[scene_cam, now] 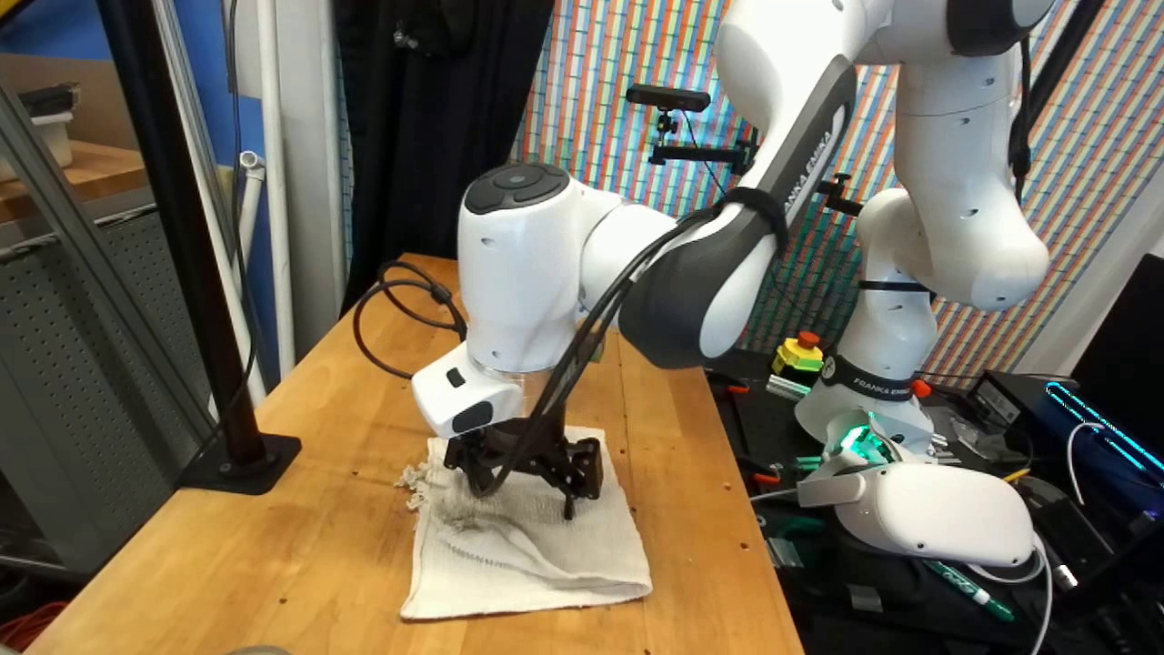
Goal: Put the towel inside the black cutlery holder
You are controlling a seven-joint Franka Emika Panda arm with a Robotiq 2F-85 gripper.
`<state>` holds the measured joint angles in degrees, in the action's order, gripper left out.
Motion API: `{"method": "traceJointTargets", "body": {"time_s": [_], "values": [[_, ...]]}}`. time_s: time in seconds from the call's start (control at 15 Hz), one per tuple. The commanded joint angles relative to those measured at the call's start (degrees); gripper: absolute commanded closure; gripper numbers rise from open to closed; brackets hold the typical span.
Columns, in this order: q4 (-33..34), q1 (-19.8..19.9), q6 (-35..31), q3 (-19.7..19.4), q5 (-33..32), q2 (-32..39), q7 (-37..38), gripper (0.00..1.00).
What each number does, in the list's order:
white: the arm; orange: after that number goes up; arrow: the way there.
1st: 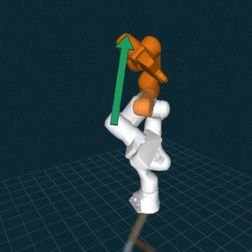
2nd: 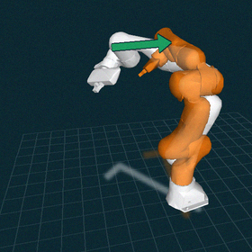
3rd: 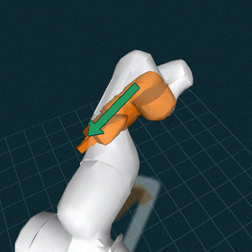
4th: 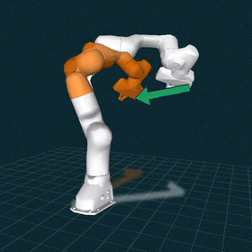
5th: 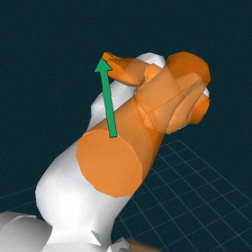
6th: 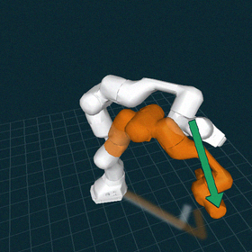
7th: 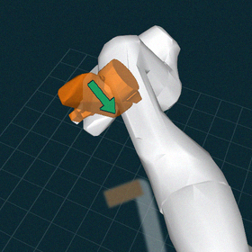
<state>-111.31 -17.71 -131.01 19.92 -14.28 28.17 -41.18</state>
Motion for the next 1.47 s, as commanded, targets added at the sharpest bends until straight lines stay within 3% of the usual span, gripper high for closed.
{"method": "traceJointTargets", "body": {"time_s": [0.0,0.13,0.67,1.07,1.4], "values": [[4.6,2.8,1.6,1.4,4.5,5.2,-7.0,0.25],[5.4,3.1,2.3,1.1,6.1,6.0,-8.5,0.33],[4.0,1.3,1.7,0.8,5.4,2.7,-7.1,0.94],[0.5,-0.5,5.0,0.8,5.2,-4.6,-2.8,0.98],[-7.4,-0.2,6.1,0.5,4.9,-19.0,3.4,0.96]]}}
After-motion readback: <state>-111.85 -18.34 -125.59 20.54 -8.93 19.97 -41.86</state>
